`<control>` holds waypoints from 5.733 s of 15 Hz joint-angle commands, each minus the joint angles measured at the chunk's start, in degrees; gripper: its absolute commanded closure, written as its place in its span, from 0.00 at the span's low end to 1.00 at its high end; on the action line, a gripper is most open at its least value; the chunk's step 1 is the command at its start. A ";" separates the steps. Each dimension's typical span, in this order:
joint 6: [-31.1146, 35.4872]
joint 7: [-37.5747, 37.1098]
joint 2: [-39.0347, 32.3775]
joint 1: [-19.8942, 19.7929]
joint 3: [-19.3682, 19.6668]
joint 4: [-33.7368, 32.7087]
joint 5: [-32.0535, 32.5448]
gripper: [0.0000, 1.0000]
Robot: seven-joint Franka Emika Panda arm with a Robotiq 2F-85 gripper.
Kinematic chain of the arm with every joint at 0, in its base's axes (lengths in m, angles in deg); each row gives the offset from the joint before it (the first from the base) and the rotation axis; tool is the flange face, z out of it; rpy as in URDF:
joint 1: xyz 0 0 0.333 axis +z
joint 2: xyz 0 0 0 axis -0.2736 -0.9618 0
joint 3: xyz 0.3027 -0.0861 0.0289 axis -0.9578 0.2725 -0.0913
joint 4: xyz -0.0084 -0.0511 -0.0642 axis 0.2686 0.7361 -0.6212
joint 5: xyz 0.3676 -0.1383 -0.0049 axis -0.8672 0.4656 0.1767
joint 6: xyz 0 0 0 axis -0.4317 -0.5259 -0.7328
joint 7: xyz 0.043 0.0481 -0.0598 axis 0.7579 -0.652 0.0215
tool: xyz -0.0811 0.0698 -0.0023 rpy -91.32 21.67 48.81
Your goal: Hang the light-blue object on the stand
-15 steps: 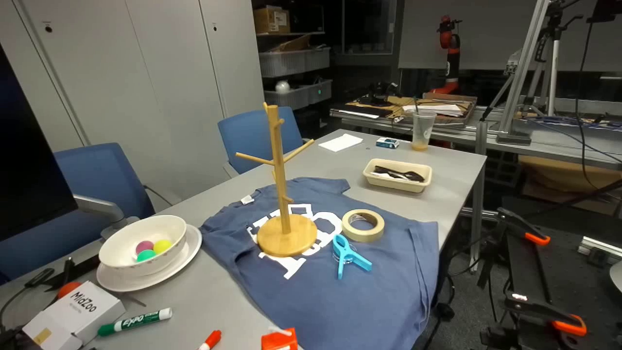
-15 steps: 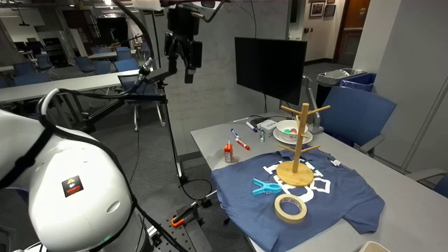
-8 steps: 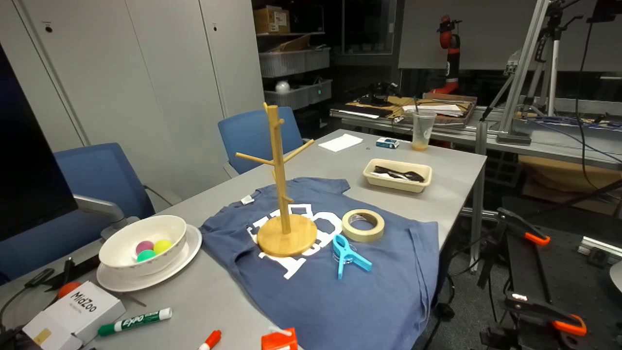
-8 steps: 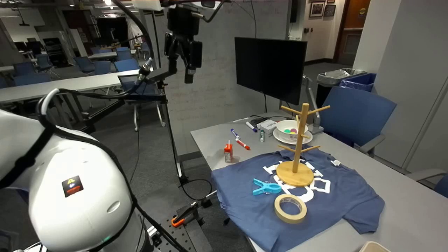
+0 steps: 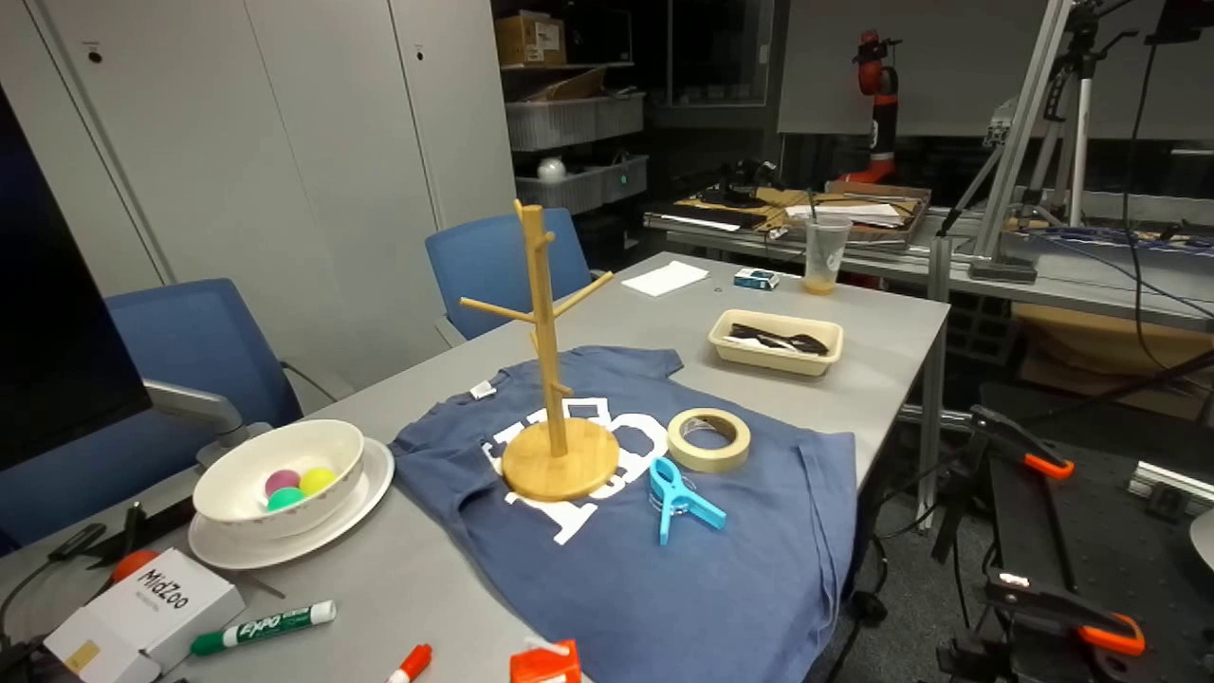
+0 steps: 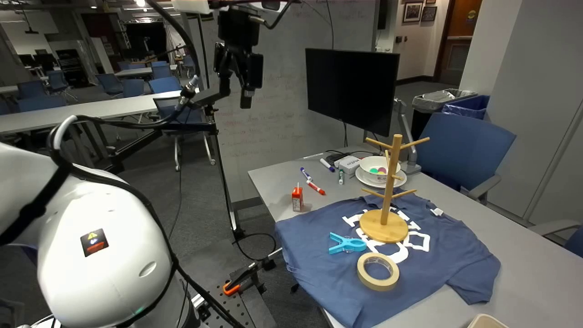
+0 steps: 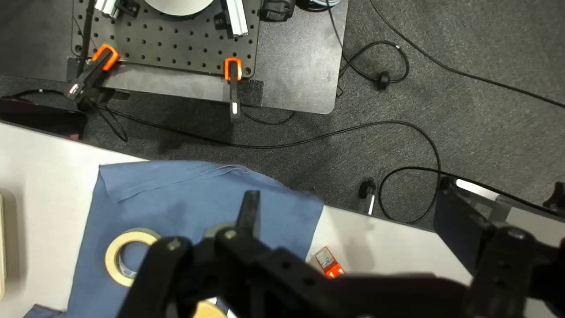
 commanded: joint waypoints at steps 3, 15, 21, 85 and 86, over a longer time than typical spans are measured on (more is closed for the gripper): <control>1.49 1.15 -0.59 -1.54 -0.93 0.21 0.43 0.00; 28.98 -0.76 -11.71 -4.26 -0.62 9.82 3.62 0.00; 41.14 -6.09 -22.59 -6.86 -0.40 12.00 8.65 0.00; 65.66 -16.18 -72.95 -4.84 9.75 -7.78 2.90 0.00; 65.84 -16.13 -73.38 -4.82 9.85 -8.11 2.78 0.00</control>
